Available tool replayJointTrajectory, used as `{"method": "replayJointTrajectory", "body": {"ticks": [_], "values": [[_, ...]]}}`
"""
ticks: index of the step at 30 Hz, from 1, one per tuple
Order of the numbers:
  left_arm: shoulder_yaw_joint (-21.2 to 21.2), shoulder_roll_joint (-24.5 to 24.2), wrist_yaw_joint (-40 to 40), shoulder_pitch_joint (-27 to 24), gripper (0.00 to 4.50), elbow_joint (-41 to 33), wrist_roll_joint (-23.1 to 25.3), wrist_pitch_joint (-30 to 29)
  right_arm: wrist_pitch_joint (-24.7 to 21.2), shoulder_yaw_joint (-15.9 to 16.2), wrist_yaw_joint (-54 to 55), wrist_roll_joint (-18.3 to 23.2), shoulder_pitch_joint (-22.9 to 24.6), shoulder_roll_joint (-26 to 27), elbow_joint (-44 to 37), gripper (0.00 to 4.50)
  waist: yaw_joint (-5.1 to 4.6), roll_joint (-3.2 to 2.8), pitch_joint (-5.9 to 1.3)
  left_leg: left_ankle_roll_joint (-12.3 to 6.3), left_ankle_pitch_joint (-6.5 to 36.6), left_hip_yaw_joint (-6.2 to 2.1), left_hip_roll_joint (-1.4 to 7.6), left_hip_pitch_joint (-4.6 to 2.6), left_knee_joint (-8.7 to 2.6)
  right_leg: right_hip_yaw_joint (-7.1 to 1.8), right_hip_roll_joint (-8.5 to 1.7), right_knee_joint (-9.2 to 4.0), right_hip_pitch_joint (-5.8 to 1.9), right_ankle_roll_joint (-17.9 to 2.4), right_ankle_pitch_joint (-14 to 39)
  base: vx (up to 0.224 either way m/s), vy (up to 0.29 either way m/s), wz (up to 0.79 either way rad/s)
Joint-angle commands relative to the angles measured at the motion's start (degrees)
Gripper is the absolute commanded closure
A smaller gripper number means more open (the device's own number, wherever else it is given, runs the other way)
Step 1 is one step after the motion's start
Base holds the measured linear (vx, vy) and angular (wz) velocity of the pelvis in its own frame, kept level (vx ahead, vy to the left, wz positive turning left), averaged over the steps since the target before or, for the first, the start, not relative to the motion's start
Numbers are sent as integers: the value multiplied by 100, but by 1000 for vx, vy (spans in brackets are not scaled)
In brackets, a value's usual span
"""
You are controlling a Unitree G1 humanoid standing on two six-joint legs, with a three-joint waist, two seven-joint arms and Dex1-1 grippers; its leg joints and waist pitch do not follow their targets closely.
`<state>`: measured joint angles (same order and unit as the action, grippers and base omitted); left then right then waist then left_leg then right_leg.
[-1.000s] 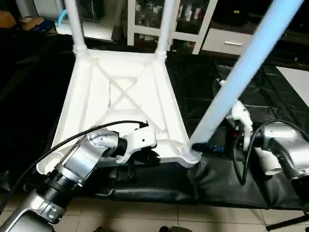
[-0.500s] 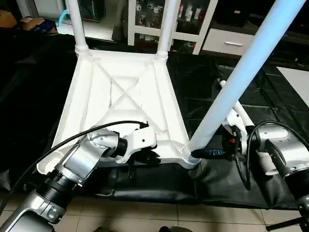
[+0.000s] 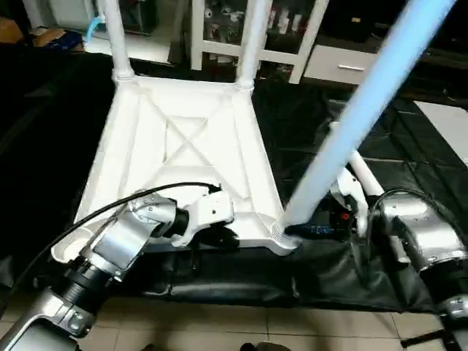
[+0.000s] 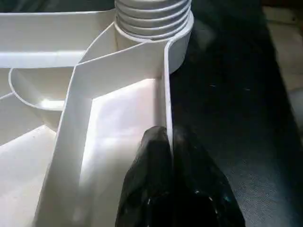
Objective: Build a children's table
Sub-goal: Rotate leg to tighten
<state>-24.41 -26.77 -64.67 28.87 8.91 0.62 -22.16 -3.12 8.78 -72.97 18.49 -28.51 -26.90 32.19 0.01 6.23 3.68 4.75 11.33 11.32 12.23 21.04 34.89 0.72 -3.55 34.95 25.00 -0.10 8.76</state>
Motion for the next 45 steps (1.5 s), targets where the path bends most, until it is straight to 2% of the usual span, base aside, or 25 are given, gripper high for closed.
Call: {"method": "replayJointTrajectory", "body": {"ticks": [1, 2, 5, 6, 7, 8, 9, 10, 12, 13, 15, 17, 18, 19, 21, 25, 26, 29, 31, 32, 33, 37, 40, 43, 45], "values": [[-48, 403, 234, 80, 450, -109, -136, -230, -124, -463, 1486, -51, 43, 208, 320, 253, -16, -66, -376, -149, 1114, -37, 87, -30, -394, -122, -252, -394, -299, -1236, 1613, 0, 0, 0], [-48, 403, 234, 80, 450, -109, -136, -230, -124, -463, 1486, -51, 43, 208, 320, 253, -41, -58, -380, -60, 1184, -51, 64, -8, -393, -112, -252, -418, -316, -1131, 1873, 0, 0, 0], [342, 1003, 1255, 308, 450, 163, -46, -852, -220, -691, 3485, -490, 97, 743, 649, 255, -125, -51, -362, 75, 1294, -68, 46, 23, -400, -109, -243, -449, -294, -950, 2256, 0, 0, 0], [478, 1218, 1649, 391, 450, 261, 4, -1044, -260, -787, 4134, -596, 95, 957, 762, 255, -151, -49, -377, 181, 1355, -108, 28, 32, -409, -84, -260, -474, -306, -749, 2600, 0, 0, 0], [499, 1244, 1696, 401, 450, 272, 7, -1074, -263, -794, 4199, -606, 93, 976, 774, 256, -171, -27, -386, 147, 1436, -127, 4, 56, -407, -66, -246, -499, -317, -623, 2732, 0, 0, 0], [817, 1661, 2466, 567, 450, 464, 77, -1476, -250, -872, 5425, -876, 56, 1305, 992, 256, -181, -41, -379, 160, 1432, -126, 5, 54, -400, -79, -247, -492, -302, -605, 2695, 0, 0, 0], [933, 1818, 2760, 633, 450, 543, 105, -1591, -219, -898, 5962, -1028, 39, 1439, 1083, 257, -209, -58, -371, 178, 1515, -122, -11, -1, -377, -77, -225, -534, -219, -583, 2733, 0, 0, 0], [941, 1831, 2784, 638, 450, 549, 108, -1593, -214, -904, 6000, -1030, 36, 1457, 1090, 257, -223, -57, -370, 168, 1582, -124, -29, -12, -369, -68, -215, -553, -209, -568, 2798, 0, 0, 0], [1098, 2214, 3418, 771, 450, 720, 193, -1548, 56, -982, 7013, -1109, -87, 2070, 1338, 257, -254, -39, -392, 90, 1523, -144, -39, 48, -386, -65, -202, -534, -250, -556, 2507, 0, 0, 0], [1102, 2258, 3486, 784, 450, 738, 213, -1527, 118, -971, 7115, -1128, -116, 2168, 1370, 257, -270, -50, -382, 78, 1542, -136, -47, 54, -384, -66, -203, -537, -219, -563, 2484, 0, 0, 0], [1048, 2322, 3548, 798, 450, 757, 303, -1476, 525, -907, 7307, -1169, -284, 2579, 1434, 257, -283, -63, -396, 43, 1646, -152, -41, 41, -394, -56, -204, -529, -234, -590, 2407, 0, 0, 0], [1002, 2259, 3505, 789, 450, 748, 357, -1451, 640, -919, 7190, -1091, -333, 2681, 1427, 257, -283, -63, -398, -35, 1613, -136, -26, 25, -394, -71, -189, -494, -229, -702, 2031, 0, 0, 0], [941, 2129, 3444, 759, 450, 724, 411, -1434, 750, -899, 6601, -865, -371, 2826, 1275, 257, -284, -55, -399, -111, 1598, -124, -20, 26, -398, -73, -178, -477, -238, -788, 1801, 0, 0, 0], [941, 2129, 3444, 759, 450, 724, 411, -1434, 750, -899, 6601, -865, -371, 2826, 1275, 201, -284, -55, -399, -111, 1598, -124, -20, 26, -398, -73, -178, -477, -238, -788, 1801, 0, 0, 0], [810, 1928, 3304, 705, 450, 721, 482, -1276, 826, -776, 6096, -804, -289, 2780, 943, 187, -277, -55, -408, -258, 1405, -115, -10, 42, -398, -81, -186, -434, -289, -949, 1383, 0, 0, 0], [381, 1346, 2559, 432, 450, 608, 540, -790, 609, -686, 5393, -624, -2, 2201, -24, 153, -223, -56, -412, -320, 1255, -119, -4, 44, -400, -97, -212, -430, -337, -892, 1375, 0, 0, 0], [307, 1252, 2389, 386, 450, 583, 535, -585, 534, -733, 5257, -526, 20, 2140, -113, 147, -208, -68, -414, -365, 1094, -106, 4, 33, -395, -103, -207, -403, -315, -987, 1174, 0, 0, 0], [177, 1023, 1971, 264, 450, 483, 475, -420, -2, -832, 4578, -21, 106, 1920, -449, 121, -189, -89, -397, -356, 1160, -96, 32, 4, -409, -101, -200, -399, -296, -1083, 1208, 0, 0, 0], [-47, 559, 827, -18, 450, 137, 144, 225, -294, -687, 3194, 210, 282, 1143, -790, 105, -152, -107, -394, -384, 1121, -93, 57, -9, -404, -114, -206, -393, -292, -1132, 1102, 0, 0, 0], [-110, 407, 489, -98, 450, 15, 35, 351, -371, -660, 2706, 251, 319, 869, -849, 105, -86, -115, -404, -440, 1120, -95, 77, -40, -406, -108, -201, -379, -306, -1217, 1014, 0, 0, 0], [-113, 341, 299, -147, 450, -69, -69, 360, -426, -640, 2313, 288, 342, 661, -885, 105, -44, -154, -371, -492, 1138, -45, 76, -82, -399, -114, -179, -388, -235, -1316, 899, 0, 0, 0], [-99, 219, -18, -191, 450, -261, -379, 270, -607, -431, 1263, 321, 401, 36, -942, 105, 22, -106, -362, -399, 1147, -51, 78, -42, -415, -121, -220, -378, -285, -1326, 1133, 0, 0, 0], [-50, 200, -184, -203, 450, -375, -510, 225, -764, -306, 688, 334, 323, -239, -845, 105, 31, -97, -331, -296, 1439, -51, 78, -53, -418, -128, -233, -448, -255, -1187, 1735, 0, 0, 0], [-26, 167, -276, -193, 450, -357, -518, 288, -885, -158, 242, 368, 231, -412, -748, 138, 36, -82, -340, -233, 1452, -71, 76, -40, -418, -125, -241, -467, -258, -1078, 1965, 0, 0, 0], [-22, 143, -319, -186, 450, -328, -514, 332, -904, -76, 7, 329, 182, -465, -685, 138, 24, -67, -339, -229, 1454, -85, 70, -16, -421, -117, -243, -464, -269, -1044, 2046, 0, 0, 0]]}}
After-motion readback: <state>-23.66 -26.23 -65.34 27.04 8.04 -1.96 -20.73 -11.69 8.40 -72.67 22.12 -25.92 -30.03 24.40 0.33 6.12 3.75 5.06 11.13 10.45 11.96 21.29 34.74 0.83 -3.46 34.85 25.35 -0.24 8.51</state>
